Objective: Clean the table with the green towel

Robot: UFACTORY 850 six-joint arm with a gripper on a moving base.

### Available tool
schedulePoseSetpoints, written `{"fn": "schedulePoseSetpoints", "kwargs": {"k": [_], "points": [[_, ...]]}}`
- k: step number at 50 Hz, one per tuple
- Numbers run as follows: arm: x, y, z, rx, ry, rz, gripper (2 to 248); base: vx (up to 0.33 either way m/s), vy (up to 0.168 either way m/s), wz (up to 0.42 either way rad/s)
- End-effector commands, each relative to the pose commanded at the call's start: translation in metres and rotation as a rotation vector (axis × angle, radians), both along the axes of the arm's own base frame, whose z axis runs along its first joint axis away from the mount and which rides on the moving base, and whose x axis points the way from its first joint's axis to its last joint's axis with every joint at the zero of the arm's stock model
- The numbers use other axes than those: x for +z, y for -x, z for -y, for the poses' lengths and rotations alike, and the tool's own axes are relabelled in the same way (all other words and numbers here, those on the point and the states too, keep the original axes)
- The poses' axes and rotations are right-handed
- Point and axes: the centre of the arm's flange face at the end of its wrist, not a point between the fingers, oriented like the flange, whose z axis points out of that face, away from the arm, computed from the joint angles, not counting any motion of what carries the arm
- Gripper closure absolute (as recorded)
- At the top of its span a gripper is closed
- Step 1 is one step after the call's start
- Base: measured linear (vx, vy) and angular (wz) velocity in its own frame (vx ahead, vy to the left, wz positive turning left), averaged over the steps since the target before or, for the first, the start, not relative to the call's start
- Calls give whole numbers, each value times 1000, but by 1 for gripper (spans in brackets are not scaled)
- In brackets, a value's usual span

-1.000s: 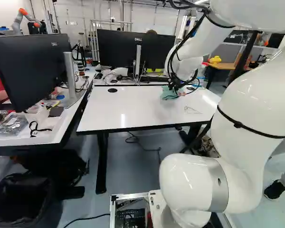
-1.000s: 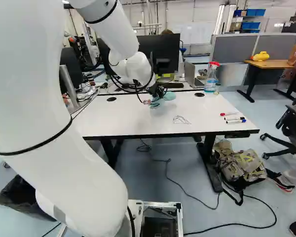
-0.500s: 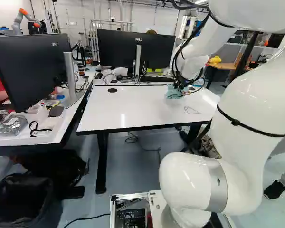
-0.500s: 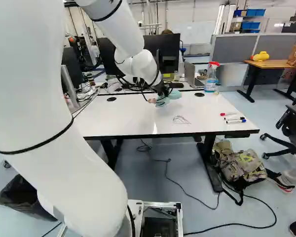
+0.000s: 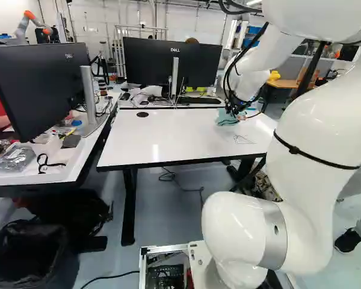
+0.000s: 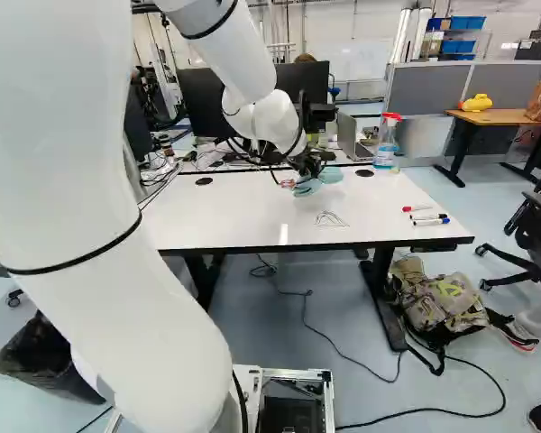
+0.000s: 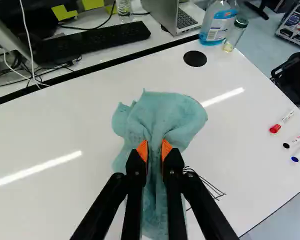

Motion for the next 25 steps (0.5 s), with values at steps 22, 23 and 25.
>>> {"fn": "schedulePoseSetpoints", "kwargs": {"k": [22, 23, 25], "points": [[-5, 3, 19, -36, -29, -72, 199, 0, 0, 0], [-5, 4, 19, -38, -31, -76, 199, 0, 0, 0], [-6, 4, 20, -40, -34, -83, 199, 0, 0, 0]]}}
